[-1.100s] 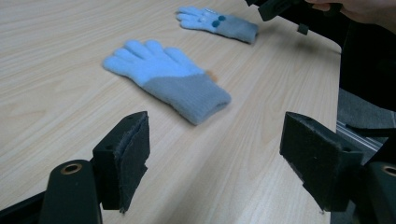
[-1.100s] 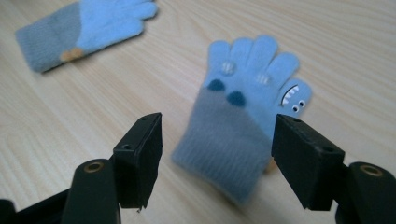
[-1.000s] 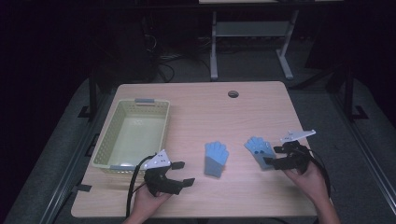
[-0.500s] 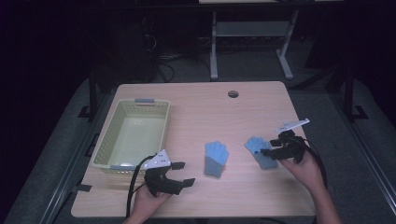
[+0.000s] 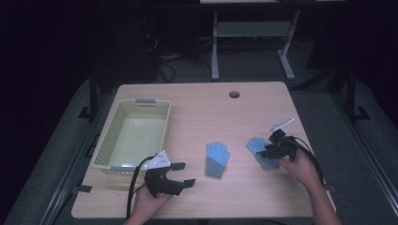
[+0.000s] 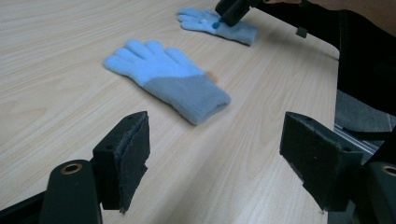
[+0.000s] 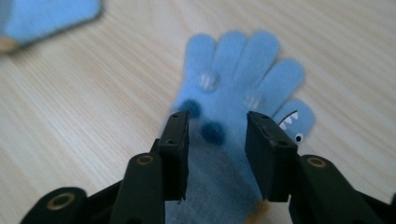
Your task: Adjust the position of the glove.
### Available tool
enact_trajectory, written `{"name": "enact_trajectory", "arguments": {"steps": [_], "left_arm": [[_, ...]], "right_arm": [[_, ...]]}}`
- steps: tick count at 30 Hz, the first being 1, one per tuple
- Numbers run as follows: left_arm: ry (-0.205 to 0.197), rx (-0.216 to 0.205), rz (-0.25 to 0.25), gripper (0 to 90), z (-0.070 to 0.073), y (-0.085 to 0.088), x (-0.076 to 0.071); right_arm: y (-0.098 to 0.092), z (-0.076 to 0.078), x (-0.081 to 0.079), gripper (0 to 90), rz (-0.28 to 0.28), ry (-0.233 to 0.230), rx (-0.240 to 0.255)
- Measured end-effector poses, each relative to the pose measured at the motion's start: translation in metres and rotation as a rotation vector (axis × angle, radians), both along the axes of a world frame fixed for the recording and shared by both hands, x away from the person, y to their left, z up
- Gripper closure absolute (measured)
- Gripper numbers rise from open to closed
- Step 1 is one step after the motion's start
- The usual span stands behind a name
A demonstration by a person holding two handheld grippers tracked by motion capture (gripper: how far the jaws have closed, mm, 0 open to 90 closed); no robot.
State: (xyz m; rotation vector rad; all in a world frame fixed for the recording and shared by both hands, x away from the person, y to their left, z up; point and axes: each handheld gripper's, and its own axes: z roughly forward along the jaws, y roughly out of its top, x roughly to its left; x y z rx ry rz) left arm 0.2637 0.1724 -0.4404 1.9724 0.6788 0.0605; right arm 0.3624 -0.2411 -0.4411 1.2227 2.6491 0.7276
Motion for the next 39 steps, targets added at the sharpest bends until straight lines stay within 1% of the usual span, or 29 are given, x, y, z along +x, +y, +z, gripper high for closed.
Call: {"name": "enact_trajectory", "arguments": {"steps": [1,2,3,5,8,10,11,16,18,20,21,22,23,24,26,28,29,32,33,35,36,39], "left_arm": [[0.0,-0.001,0.001,23.8,0.0,0.0,0.0],[0.0,-0.001,0.001,23.8,0.0,0.0,0.0],[-0.001,-0.006,0.003,23.8,0.0,0.0,0.0],[0.002,-0.007,0.008,23.8,0.0,0.001,0.0],[-0.001,-0.007,0.006,23.8,0.001,0.001,-0.001],[-0.004,-0.007,0.005,23.8,0.001,0.001,-0.001],[-0.007,-0.005,0.003,23.8,0.001,0.001,-0.001],[-0.005,-0.003,0.007,23.8,0.001,0.0,-0.001],[-0.005,-0.002,0.008,23.9,0.001,0.001,-0.001],[-0.007,-0.003,0.012,23.9,0.001,0.001,-0.001],[-0.008,-0.004,0.012,23.9,0.001,0.002,-0.001],[-0.01,-0.004,0.013,23.9,0.002,0.002,-0.001],[-0.011,-0.004,0.014,23.9,0.002,0.003,-0.001],[-0.012,-0.006,0.015,24.0,0.002,0.003,-0.001],[-0.014,-0.008,0.016,24.0,0.002,0.003,-0.001],[-0.015,-0.008,0.018,24.0,0.003,0.003,-0.002],[-0.016,-0.008,0.019,24.0,0.003,0.003,-0.002],[-0.019,-0.01,0.021,24.0,0.003,0.003,-0.002],[-0.022,-0.007,0.02,24.1,0.003,0.003,-0.002],[-0.023,-0.003,0.022,24.1,0.003,0.003,-0.002],[-0.021,-0.008,0.026,24.0,0.003,0.003,-0.002],[-0.023,-0.007,0.028,24.0,0.004,0.005,-0.002]], "right_arm": [[0.0,-0.002,0.0,60.4,0.0,0.008,-0.011],[0.0,-0.002,0.0,60.4,0.0,0.008,-0.011],[0.001,-0.005,0.001,61.5,-0.001,0.016,-0.02],[0.002,-0.007,0.0,62.3,-0.007,0.004,-0.015],[0.003,-0.008,-0.003,63.8,-0.016,-0.016,-0.027],[0.004,-0.008,-0.005,64.9,-0.027,-0.02,-0.031],[0.006,-0.009,-0.008,68.2,-0.053,-0.029,-0.031],[0.009,-0.009,-0.01,78.7,-0.08,-0.025,-0.011],[0.009,-0.01,-0.011,80.9,-0.105,-0.018,0.008],[0.009,-0.009,-0.013,82.2,-0.117,-0.029,0.012],[0.008,-0.01,-0.014,82.6,-0.126,-0.035,0.022],[0.007,-0.009,-0.015,82.9,-0.139,-0.028,0.034],[0.006,-0.007,-0.017,83.2,-0.15,-0.027,0.043],[0.004,-0.004,-0.019,83.3,-0.162,-0.038,0.055],[0.001,0.004,-0.023,83.4,-0.176,-0.051,0.098],[0.0,0.012,-0.029,83.3,-0.191,-0.065,0.133],[-0.001,0.014,-0.031,83.3,-0.19,-0.072,0.145],[0.002,0.023,-0.038,83.3,-0.195,-0.076,0.159],[0.003,0.026,-0.039,83.2,-0.19,-0.086,0.165],[0.01,0.032,-0.043,83.1,-0.175,-0.105,0.166],[0.015,0.034,-0.045,83.0,-0.165,-0.111,0.165],[0.03,0.038,-0.048,82.7,-0.126,-0.119,0.166]]}}
